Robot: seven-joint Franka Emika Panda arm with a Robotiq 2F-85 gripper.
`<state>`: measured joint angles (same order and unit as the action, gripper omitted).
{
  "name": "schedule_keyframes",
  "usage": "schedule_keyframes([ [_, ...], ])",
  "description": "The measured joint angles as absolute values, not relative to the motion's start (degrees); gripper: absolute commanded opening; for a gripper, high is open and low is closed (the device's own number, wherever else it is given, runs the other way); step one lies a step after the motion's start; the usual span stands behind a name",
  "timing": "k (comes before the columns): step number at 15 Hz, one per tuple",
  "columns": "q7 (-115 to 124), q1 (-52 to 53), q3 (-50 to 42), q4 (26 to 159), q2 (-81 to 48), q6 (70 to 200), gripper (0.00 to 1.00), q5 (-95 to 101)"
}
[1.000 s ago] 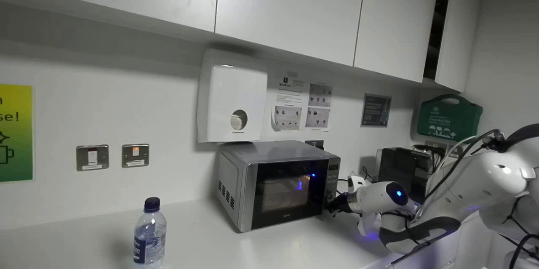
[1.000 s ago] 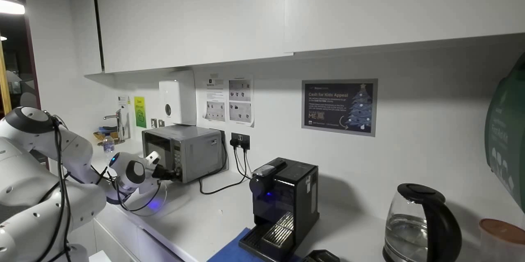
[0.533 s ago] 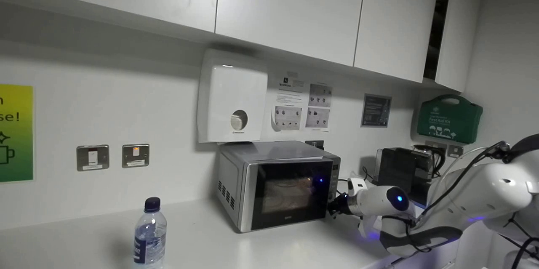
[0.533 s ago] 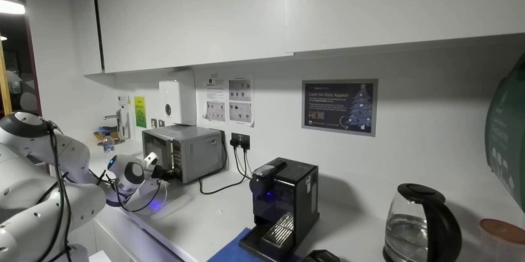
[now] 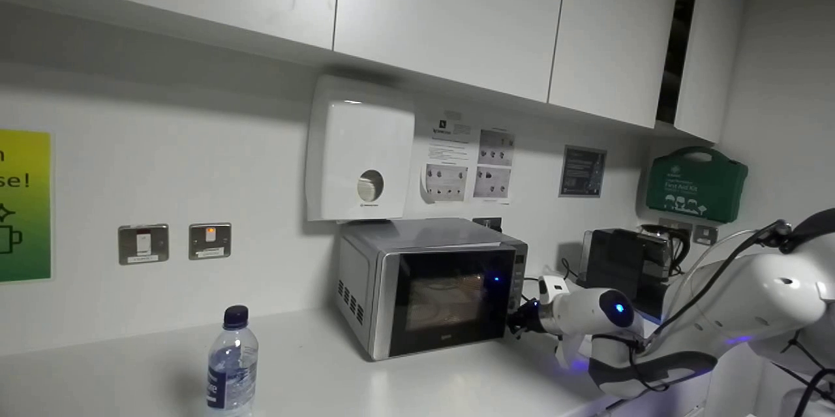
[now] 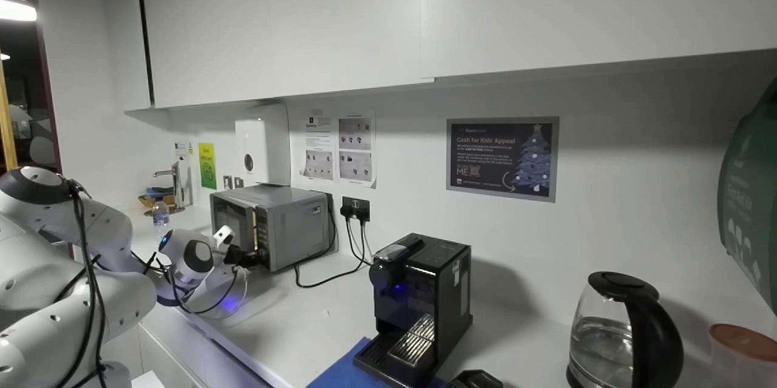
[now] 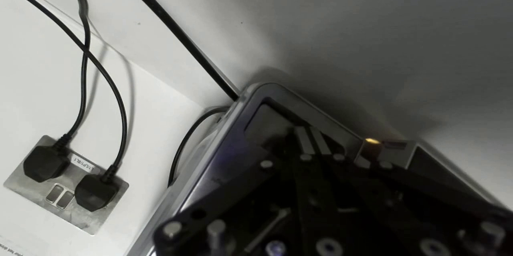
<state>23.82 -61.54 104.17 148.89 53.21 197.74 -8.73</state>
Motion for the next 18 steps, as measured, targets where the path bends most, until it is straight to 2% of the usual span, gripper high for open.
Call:
schedule_keyframes([
  [11,23.8,-60.5,101.5,150.6,41.4,196.5,0.0,-8.7],
  [18,23.8,-49.8,90.3,151.5,32.9,189.0,0.0,-8.7],
])
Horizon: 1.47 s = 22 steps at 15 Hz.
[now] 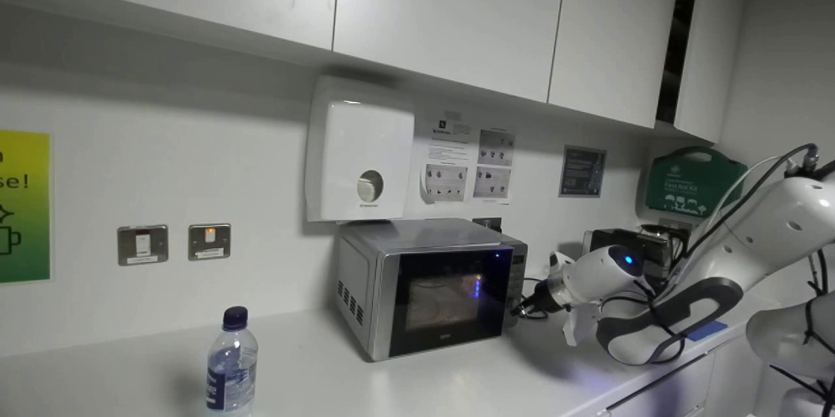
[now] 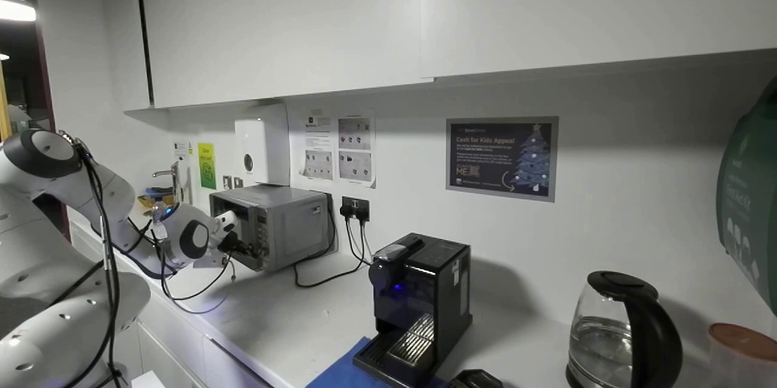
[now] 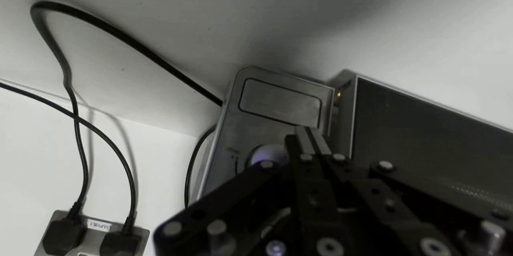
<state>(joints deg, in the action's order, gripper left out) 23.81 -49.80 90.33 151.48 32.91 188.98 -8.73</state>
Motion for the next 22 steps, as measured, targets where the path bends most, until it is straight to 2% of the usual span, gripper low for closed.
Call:
schedule_keyframes([
  [5,23.8,-36.0,77.5,151.6,25.4,180.2,0.0,-8.7],
  [11,23.8,-13.2,56.0,151.4,18.7,169.3,0.0,-8.7],
  [17,23.8,6.1,37.9,150.9,19.8,161.1,0.0,-9.3],
  [22,23.8,14.6,29.6,150.0,24.7,153.6,0.0,-9.3],
])
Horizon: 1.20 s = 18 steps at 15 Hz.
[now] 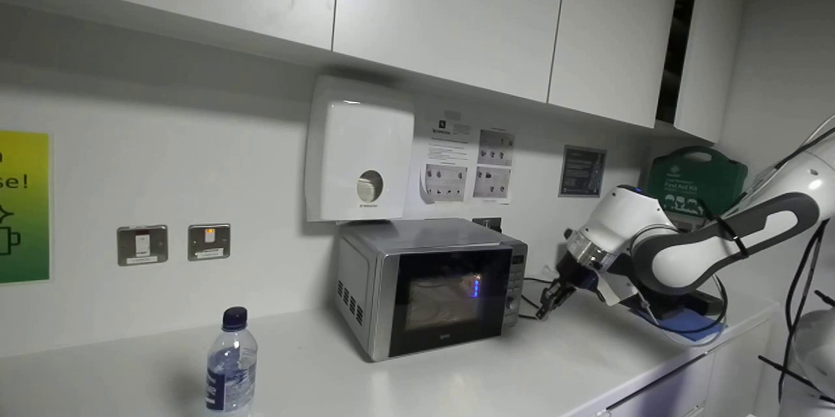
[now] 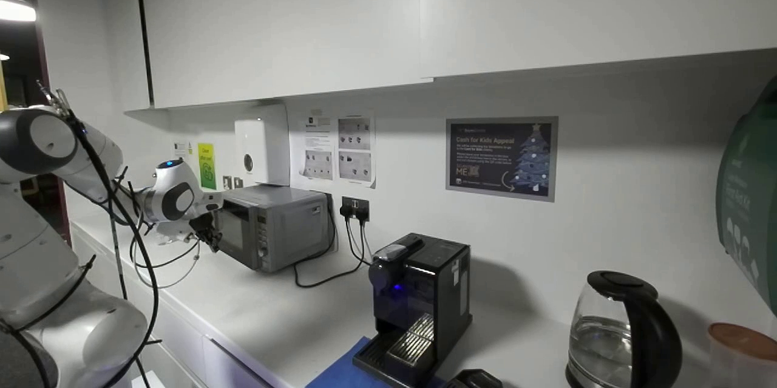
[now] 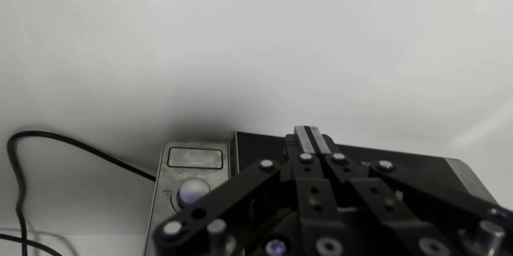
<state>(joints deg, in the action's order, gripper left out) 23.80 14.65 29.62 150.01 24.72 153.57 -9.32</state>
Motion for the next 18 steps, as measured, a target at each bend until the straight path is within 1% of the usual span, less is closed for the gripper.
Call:
schedule_keyframes([
  [3,23.8,17.2,27.3,149.7,27.8,150.0,0.0,-9.3],
  [8,23.8,18.4,26.5,148.8,31.1,146.1,0.0,-9.3],
  [18,23.9,18.8,26.4,147.1,32.3,144.9,0.0,-9.3],
])
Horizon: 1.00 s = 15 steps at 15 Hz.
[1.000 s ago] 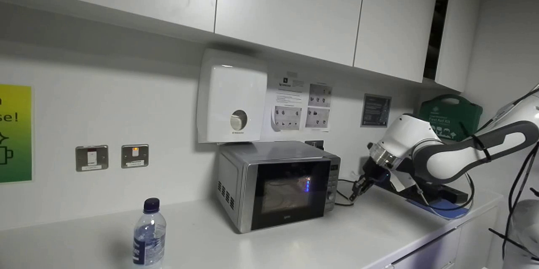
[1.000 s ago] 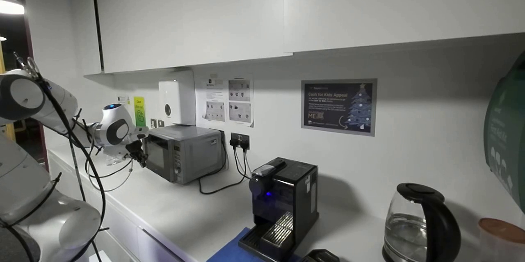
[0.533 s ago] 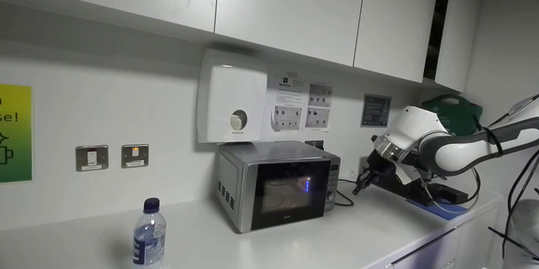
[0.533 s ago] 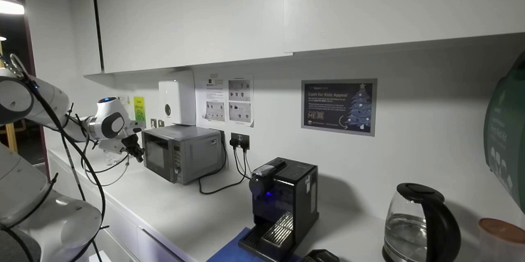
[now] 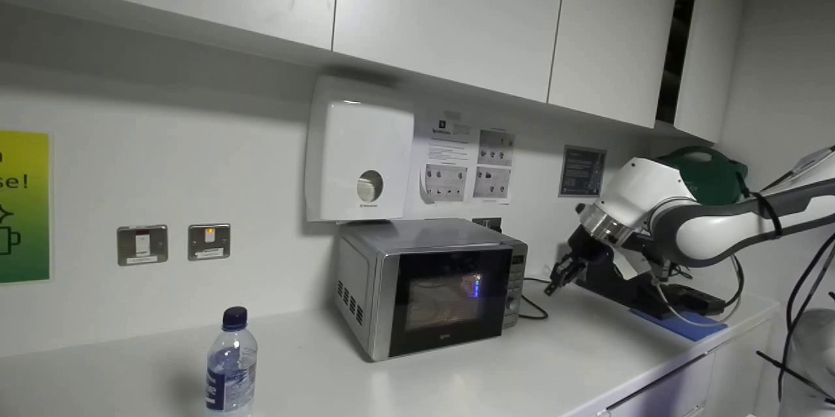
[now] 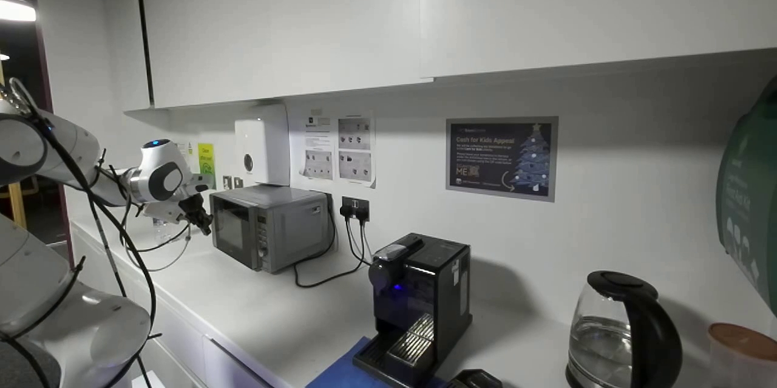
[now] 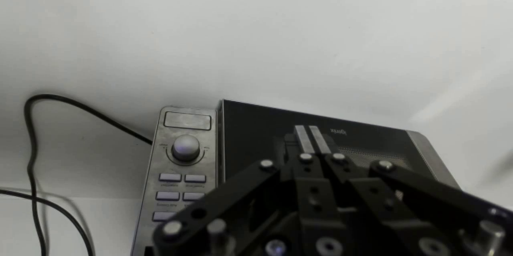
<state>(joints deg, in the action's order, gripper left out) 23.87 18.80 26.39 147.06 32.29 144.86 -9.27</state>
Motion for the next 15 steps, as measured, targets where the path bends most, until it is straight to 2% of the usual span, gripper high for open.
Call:
schedule_keyframes([
  [15,24.0,15.4,25.6,143.6,38.7,138.0,0.0,-7.2],
])
